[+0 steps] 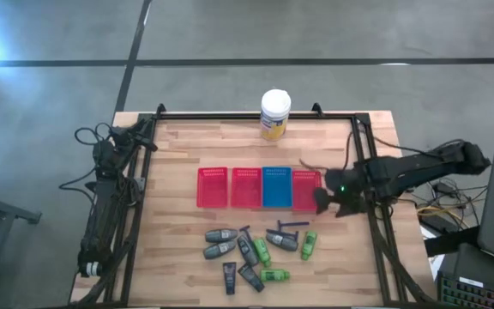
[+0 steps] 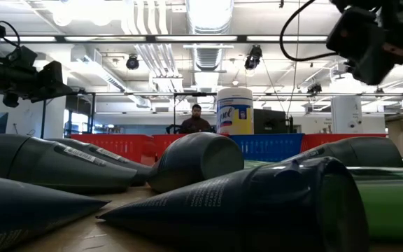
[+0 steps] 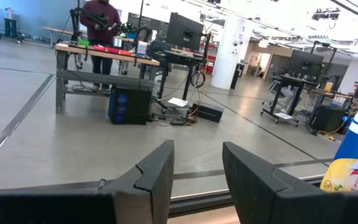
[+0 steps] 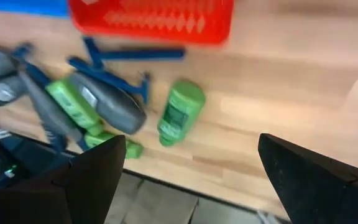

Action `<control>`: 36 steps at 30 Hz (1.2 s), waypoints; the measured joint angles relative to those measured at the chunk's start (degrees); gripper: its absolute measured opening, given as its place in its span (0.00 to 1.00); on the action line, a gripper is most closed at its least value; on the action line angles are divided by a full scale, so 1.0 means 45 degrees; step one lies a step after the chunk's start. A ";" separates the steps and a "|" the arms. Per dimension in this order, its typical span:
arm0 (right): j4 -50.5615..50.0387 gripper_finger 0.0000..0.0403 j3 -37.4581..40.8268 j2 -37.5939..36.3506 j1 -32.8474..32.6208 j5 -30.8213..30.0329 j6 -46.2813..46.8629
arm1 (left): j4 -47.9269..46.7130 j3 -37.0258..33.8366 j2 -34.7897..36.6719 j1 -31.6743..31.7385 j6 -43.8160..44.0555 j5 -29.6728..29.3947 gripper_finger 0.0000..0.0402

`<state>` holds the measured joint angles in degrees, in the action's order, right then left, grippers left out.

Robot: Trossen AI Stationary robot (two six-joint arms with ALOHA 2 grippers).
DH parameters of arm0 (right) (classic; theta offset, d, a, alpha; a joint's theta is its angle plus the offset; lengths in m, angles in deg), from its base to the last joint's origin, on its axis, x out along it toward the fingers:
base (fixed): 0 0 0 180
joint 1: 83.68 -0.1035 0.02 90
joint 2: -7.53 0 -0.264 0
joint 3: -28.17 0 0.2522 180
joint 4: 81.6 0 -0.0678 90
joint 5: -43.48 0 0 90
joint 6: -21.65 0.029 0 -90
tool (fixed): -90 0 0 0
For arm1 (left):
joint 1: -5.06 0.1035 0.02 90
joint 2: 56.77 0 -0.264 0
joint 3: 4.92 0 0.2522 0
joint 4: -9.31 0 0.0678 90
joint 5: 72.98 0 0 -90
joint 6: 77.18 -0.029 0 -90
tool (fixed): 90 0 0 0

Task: Pick & Place Travel size toiletries
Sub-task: Put the green shampoo into the right red bin

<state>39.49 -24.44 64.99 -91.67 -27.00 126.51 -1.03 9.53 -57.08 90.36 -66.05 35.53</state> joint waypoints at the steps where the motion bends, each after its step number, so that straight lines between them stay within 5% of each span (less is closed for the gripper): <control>1: 0.0259 0.90 0.0000 0.0262 -0.0351 0.0000 0.0477 | 0.0000 -0.0004 0.0003 0.0000 0.0000 -0.0001 0.35; 11: 0.3460 0.90 0.0005 0.3959 -0.2789 -0.0019 0.3977 | 0.0000 0.0000 0.0000 0.0000 0.0000 0.0004 0.35; 26: 0.4230 0.89 -0.1677 0.8114 -0.3060 -0.0044 0.4705 | 0.0000 0.0000 -0.0006 0.0000 0.0000 -0.0001 0.35; 36: 0.2842 0.59 -0.2557 0.8930 -0.3084 -0.0037 0.4901 | -0.0005 0.0000 -0.0015 -0.0005 0.0000 -0.0001 0.35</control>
<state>52.28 -35.95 105.18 -105.55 -27.16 148.56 -1.05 9.53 -57.15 90.34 -66.05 35.52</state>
